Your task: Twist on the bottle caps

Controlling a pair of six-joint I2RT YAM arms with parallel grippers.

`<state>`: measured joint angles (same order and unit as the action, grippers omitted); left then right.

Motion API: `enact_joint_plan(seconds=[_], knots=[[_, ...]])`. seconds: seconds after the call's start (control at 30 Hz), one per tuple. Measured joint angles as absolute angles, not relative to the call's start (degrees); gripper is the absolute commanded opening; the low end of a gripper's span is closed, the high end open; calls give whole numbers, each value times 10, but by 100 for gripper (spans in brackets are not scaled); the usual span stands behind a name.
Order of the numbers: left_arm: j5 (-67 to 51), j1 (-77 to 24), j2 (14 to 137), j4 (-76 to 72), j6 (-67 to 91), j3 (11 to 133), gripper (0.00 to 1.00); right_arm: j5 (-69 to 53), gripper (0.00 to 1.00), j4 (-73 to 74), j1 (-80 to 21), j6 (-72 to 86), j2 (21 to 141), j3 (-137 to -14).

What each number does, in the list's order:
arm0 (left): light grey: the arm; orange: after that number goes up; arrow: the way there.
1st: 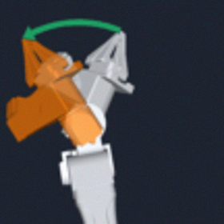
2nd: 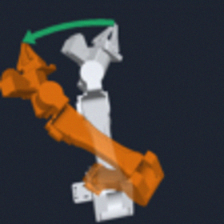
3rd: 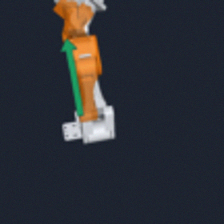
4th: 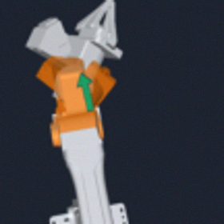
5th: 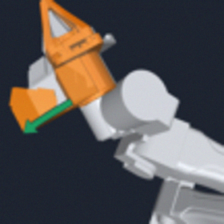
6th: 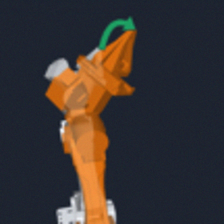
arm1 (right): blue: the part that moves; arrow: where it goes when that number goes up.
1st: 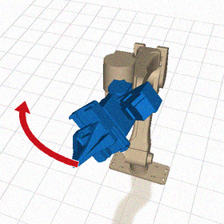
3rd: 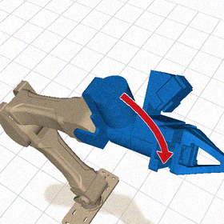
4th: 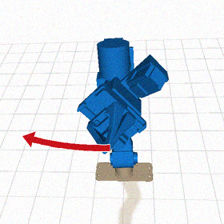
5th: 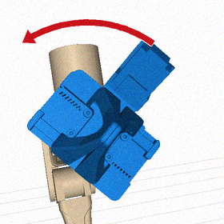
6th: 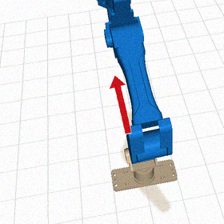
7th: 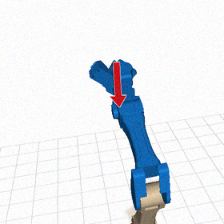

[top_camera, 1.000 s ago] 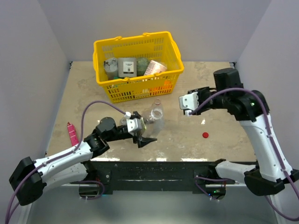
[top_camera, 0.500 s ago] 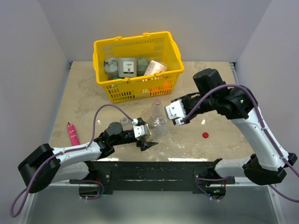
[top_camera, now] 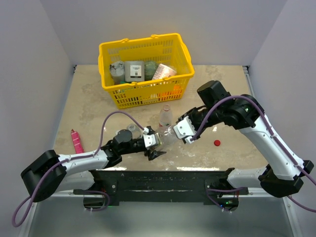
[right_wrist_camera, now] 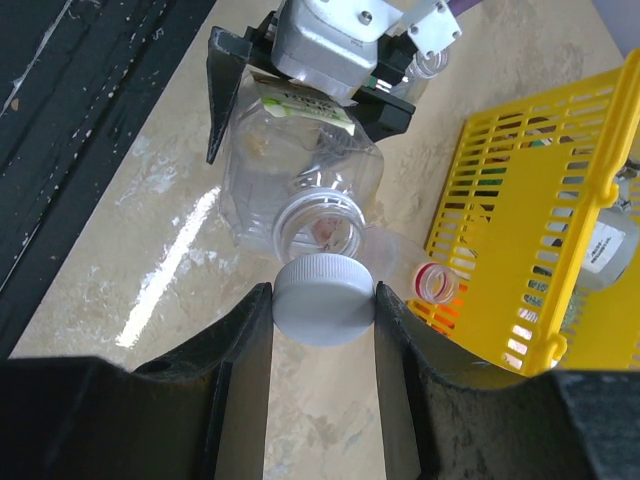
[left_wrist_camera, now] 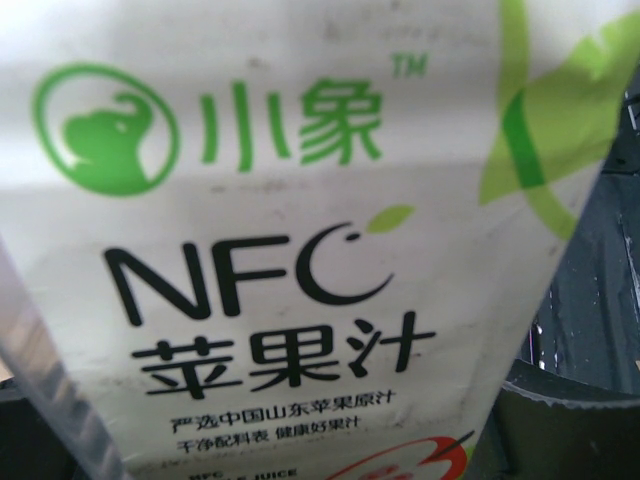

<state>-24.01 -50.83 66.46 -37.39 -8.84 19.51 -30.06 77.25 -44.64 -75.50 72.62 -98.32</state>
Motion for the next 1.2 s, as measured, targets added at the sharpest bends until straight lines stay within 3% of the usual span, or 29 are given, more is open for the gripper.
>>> enact_joint_plan(seconds=[1.2], knots=[[-186, -535, 705, -344, -149, 201, 0, -256, 10, 772, -480, -848, 729, -899]])
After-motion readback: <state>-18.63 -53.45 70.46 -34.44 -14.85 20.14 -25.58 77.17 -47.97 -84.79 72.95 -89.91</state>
